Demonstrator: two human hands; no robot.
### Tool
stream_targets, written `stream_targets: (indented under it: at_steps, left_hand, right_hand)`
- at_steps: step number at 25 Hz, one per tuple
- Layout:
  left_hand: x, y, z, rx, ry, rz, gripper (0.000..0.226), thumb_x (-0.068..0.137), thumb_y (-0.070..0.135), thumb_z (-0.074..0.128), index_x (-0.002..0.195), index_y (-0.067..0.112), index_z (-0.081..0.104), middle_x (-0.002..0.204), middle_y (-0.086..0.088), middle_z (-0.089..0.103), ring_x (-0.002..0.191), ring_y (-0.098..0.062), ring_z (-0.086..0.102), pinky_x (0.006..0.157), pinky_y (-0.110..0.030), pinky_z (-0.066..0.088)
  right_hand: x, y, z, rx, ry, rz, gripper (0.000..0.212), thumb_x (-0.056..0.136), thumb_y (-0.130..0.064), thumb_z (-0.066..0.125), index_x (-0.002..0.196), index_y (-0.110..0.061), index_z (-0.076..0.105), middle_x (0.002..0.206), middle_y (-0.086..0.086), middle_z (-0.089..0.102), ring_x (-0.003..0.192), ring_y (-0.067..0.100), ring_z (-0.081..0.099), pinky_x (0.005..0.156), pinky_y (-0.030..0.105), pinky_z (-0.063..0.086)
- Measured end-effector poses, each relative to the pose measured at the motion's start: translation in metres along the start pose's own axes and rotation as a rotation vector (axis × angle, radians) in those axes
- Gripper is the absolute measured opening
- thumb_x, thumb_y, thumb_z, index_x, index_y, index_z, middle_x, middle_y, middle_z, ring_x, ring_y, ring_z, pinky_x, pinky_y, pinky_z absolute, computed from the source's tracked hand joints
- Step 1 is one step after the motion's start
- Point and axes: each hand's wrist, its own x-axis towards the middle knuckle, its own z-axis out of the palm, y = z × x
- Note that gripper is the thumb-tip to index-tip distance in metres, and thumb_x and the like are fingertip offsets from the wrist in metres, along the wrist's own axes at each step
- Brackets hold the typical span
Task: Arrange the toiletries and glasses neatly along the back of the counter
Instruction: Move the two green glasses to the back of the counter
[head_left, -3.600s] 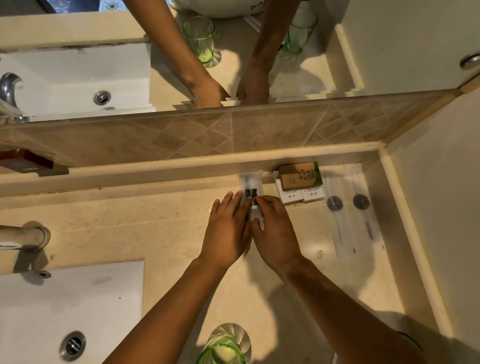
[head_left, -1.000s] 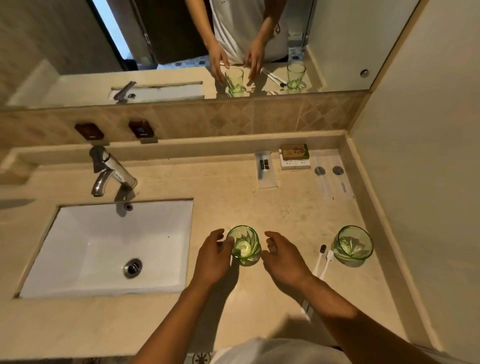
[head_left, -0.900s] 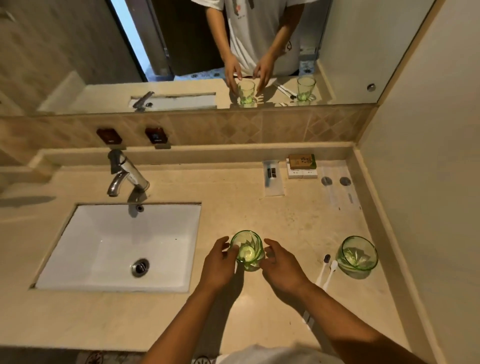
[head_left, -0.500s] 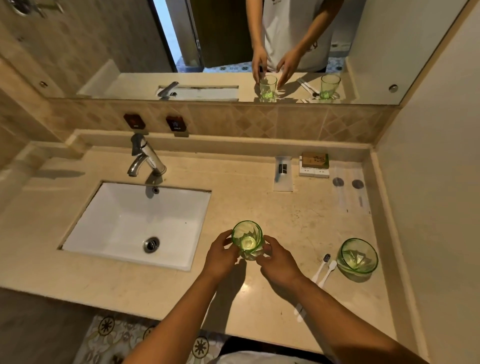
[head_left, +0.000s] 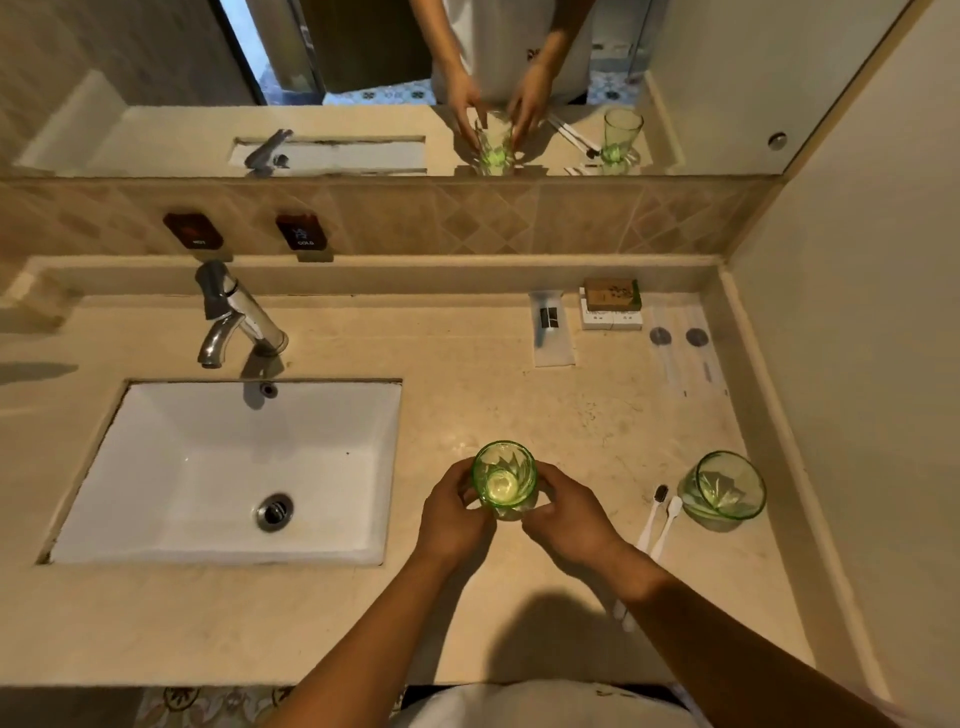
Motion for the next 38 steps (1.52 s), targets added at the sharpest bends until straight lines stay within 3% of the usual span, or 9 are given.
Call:
stream_targets:
  at_steps: [8,13,16,19,26,28,31,35,38]
  left_hand:
    - [0.041,0.002,-0.038,0.049,-0.178,0.074,0.068,0.068,0.001,0.068,0.123,0.041,0.062,0.114,0.017,0.073,0.105,0.0,0.069,0.088,-0.021,0.056]
    - [0.084,0.028,-0.06,-0.032,-0.124,0.08,0.059,0.077,-0.007,0.075,0.127,0.014,0.054,0.121,0.002,0.066,0.115,-0.011,0.064,0.091,-0.021,0.055]
    - [0.111,0.048,-0.068,-0.064,-0.079,0.093,0.053,0.078,-0.008,0.076,0.122,0.013,0.055,0.118,0.001,0.066,0.113,-0.011,0.065,0.088,-0.016,0.054]
    - [0.142,0.066,-0.071,-0.077,-0.036,0.116,0.053,0.081,-0.005,0.073,0.127,0.015,0.057,0.122,0.002,0.067,0.115,-0.009,0.064,0.092,-0.02,0.054]
    - [0.219,0.112,-0.055,-0.123,-0.044,0.174,0.058,0.086,-0.016,0.061,0.139,0.009,0.055,0.133,-0.009,0.064,0.121,-0.019,0.061,0.082,-0.011,0.053]
    - [0.236,0.12,-0.053,-0.123,-0.057,0.184,0.055,0.088,-0.017,0.059,0.137,0.005,0.055,0.126,-0.007,0.066,0.111,-0.014,0.064,0.078,-0.011,0.052]
    - [0.252,0.124,-0.051,-0.063,-0.055,0.18,0.049,0.091,-0.008,0.061,0.137,0.008,0.055,0.115,0.001,0.067,0.095,-0.001,0.064,0.076,-0.01,0.051]
    - [0.263,0.123,-0.048,-0.13,-0.069,0.206,0.047,0.087,-0.017,0.058,0.128,0.007,0.061,0.113,-0.012,0.071,0.098,-0.013,0.068,0.084,-0.02,0.056]
    - [0.267,0.124,-0.045,-0.117,-0.075,0.211,0.047,0.087,-0.016,0.059,0.13,0.003,0.061,0.119,-0.017,0.07,0.101,-0.018,0.067,0.084,-0.021,0.055]
  right_hand:
    - [0.013,-0.019,0.01,0.075,0.093,-0.076,0.058,0.077,-0.019,0.079,0.131,-0.028,0.061,0.118,-0.011,0.072,0.106,-0.003,0.066,0.089,0.017,0.05]
    - [0.059,-0.058,0.009,0.154,0.129,-0.12,0.046,0.071,-0.037,0.073,0.109,-0.06,0.062,0.11,-0.022,0.072,0.102,-0.001,0.066,0.089,0.022,0.052]
    - [0.094,-0.07,0.006,0.135,0.116,-0.171,0.047,0.078,-0.041,0.074,0.124,-0.04,0.064,0.119,-0.004,0.071,0.111,0.019,0.067,0.092,0.037,0.055]
    - [0.136,-0.075,0.004,0.156,0.141,-0.153,0.058,0.08,-0.014,0.083,0.133,-0.013,0.06,0.118,0.005,0.071,0.101,0.011,0.072,0.081,0.019,0.056]
    - [0.204,-0.124,-0.018,0.218,0.268,-0.163,0.043,0.08,-0.006,0.077,0.121,-0.016,0.066,0.093,-0.009,0.069,0.079,-0.013,0.065,0.065,-0.003,0.04]
    - [0.22,-0.128,-0.023,0.243,0.28,-0.155,0.045,0.081,-0.004,0.076,0.122,-0.02,0.066,0.096,-0.008,0.071,0.084,-0.006,0.065,0.065,-0.002,0.04]
    - [0.238,-0.125,-0.029,0.279,0.266,-0.115,0.047,0.082,-0.003,0.075,0.12,-0.028,0.065,0.094,-0.016,0.069,0.08,-0.016,0.063,0.064,-0.003,0.039]
    - [0.249,-0.12,-0.028,0.371,0.26,-0.085,0.05,0.081,-0.002,0.074,0.117,-0.035,0.064,0.099,-0.013,0.073,0.087,-0.007,0.068,0.071,0.009,0.05]
    - [0.256,-0.119,-0.025,0.428,0.241,-0.061,0.049,0.079,-0.013,0.078,0.121,-0.035,0.066,0.109,-0.006,0.075,0.103,0.009,0.07,0.088,0.036,0.06]
